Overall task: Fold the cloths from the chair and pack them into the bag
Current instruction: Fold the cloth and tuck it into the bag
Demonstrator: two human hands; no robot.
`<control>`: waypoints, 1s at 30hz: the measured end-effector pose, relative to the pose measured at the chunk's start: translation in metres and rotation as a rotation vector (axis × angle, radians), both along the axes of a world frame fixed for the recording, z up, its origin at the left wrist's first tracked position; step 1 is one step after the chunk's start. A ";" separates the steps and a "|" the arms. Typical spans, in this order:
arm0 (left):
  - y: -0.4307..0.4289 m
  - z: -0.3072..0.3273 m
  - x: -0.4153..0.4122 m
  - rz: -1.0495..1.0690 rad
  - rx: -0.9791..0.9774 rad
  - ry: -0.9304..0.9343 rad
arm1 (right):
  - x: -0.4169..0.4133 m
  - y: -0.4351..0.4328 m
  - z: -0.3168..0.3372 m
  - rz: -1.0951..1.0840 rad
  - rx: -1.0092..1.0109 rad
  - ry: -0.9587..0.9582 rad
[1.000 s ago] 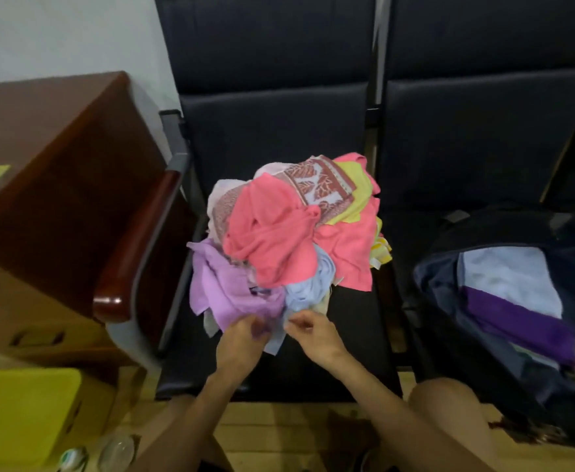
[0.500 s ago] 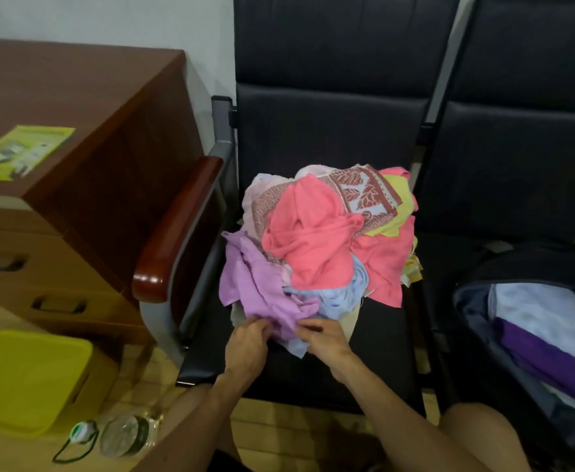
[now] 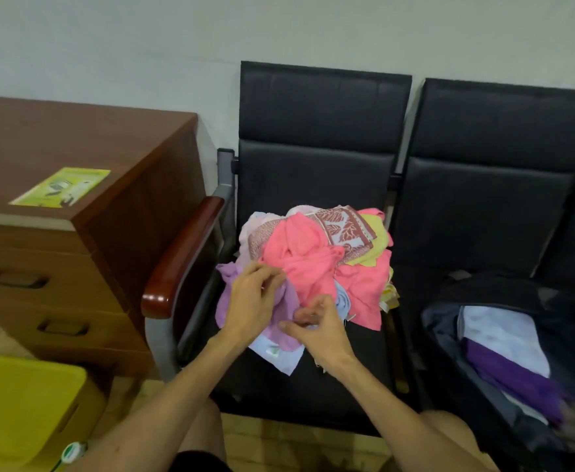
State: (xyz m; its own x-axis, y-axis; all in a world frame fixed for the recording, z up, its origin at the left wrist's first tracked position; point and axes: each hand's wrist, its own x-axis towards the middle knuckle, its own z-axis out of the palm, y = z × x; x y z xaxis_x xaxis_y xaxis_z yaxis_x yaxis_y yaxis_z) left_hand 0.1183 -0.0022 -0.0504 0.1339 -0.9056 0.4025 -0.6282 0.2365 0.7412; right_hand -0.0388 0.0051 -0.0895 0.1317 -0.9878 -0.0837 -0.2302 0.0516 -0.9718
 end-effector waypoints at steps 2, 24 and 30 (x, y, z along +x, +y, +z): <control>0.000 0.032 -0.008 -0.015 -0.059 0.017 | -0.002 0.009 0.019 0.013 -0.113 0.089; 0.037 0.213 -0.059 -0.184 -0.255 0.205 | -0.098 0.061 0.153 0.040 0.030 -0.326; 0.051 0.225 -0.065 -0.243 -0.237 0.207 | -0.086 0.077 0.145 0.081 -0.359 0.054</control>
State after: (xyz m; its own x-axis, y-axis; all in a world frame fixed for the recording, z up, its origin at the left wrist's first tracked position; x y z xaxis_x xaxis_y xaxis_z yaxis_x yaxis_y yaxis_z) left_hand 0.0535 0.0487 0.1749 0.0275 -0.8059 0.5914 -0.3757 0.5399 0.7533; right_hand -0.1251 0.0820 0.0559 0.2159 -0.9419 0.2571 -0.2713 -0.3108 -0.9109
